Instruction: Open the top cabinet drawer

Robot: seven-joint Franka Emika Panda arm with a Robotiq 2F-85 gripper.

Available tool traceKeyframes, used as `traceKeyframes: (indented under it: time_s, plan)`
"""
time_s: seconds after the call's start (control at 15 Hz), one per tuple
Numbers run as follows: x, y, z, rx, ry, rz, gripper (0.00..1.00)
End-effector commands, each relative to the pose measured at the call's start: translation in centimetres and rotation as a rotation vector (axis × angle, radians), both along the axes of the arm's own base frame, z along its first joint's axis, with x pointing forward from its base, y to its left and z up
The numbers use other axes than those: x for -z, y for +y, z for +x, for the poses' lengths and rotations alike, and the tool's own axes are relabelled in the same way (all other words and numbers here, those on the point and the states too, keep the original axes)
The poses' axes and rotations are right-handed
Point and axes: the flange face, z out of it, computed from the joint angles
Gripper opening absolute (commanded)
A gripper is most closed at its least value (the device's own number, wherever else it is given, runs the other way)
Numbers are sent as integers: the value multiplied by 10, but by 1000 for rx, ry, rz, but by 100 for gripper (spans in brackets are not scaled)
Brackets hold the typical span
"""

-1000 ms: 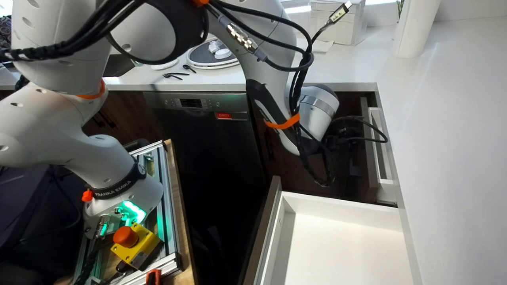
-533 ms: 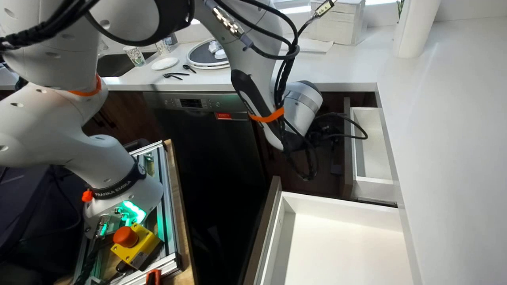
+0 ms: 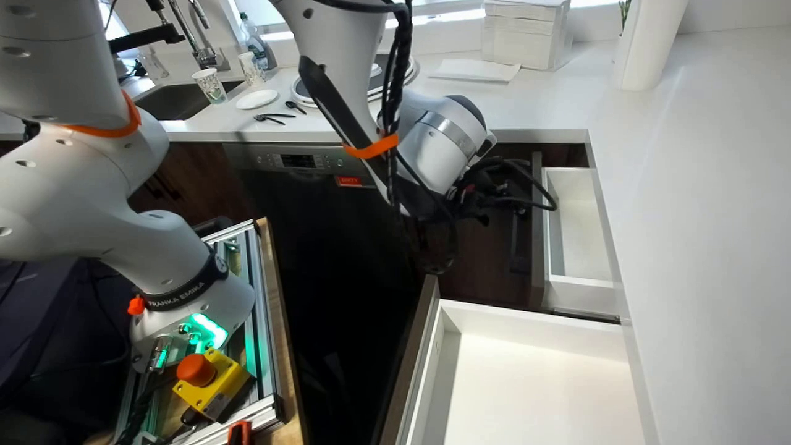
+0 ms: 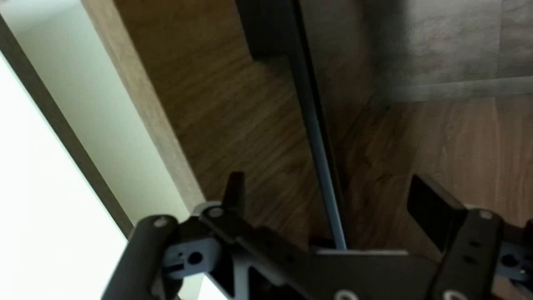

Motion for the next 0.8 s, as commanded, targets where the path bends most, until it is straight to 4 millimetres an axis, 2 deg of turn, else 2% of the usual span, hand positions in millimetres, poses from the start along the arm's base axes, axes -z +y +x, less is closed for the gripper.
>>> traceKeyframes:
  time_s: [0.0, 0.27, 0.47, 0.6, 0.67, 0.73]
  plan:
    - [-34, -18, -44, 134, 70, 126, 100]
    - [-31, -40, -84, 290, 149, 234, 100]
    - [-19, -39, -101, 382, 195, 343, 100]
    - [-16, -29, -101, 477, 209, 403, 100]
    - [-13, -37, -94, 415, 194, 365, 100]
    - [-13, -33, -94, 415, 200, 375, 100]
